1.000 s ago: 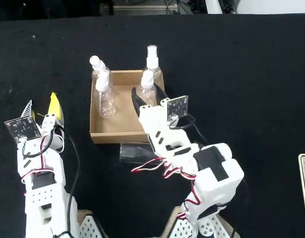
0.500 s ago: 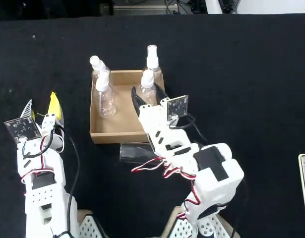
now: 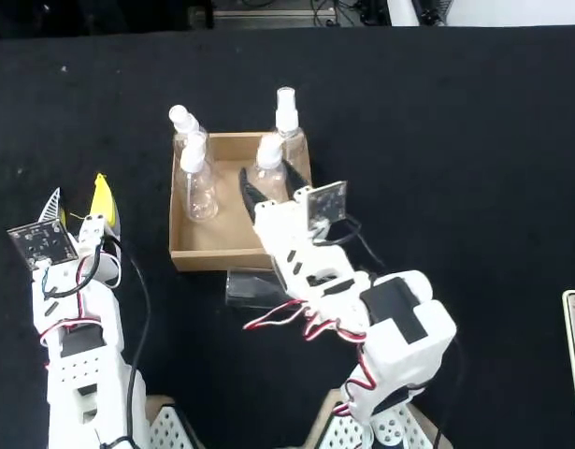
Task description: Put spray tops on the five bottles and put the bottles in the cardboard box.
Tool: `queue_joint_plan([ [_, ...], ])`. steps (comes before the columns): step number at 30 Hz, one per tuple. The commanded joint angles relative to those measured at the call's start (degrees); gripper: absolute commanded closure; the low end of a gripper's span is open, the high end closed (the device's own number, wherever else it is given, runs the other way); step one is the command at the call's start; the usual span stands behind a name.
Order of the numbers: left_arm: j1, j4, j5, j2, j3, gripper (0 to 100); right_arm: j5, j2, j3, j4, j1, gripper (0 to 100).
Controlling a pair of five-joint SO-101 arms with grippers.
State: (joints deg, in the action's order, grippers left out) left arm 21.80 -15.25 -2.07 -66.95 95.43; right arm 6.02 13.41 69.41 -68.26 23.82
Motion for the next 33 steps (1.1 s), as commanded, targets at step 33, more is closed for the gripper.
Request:
queue_joint_plan([
  [33,-0.1,-1.3,0.4,-0.4,1.3,81,-1.8,0.1,-14.5,12.2,1.8,98.7],
])
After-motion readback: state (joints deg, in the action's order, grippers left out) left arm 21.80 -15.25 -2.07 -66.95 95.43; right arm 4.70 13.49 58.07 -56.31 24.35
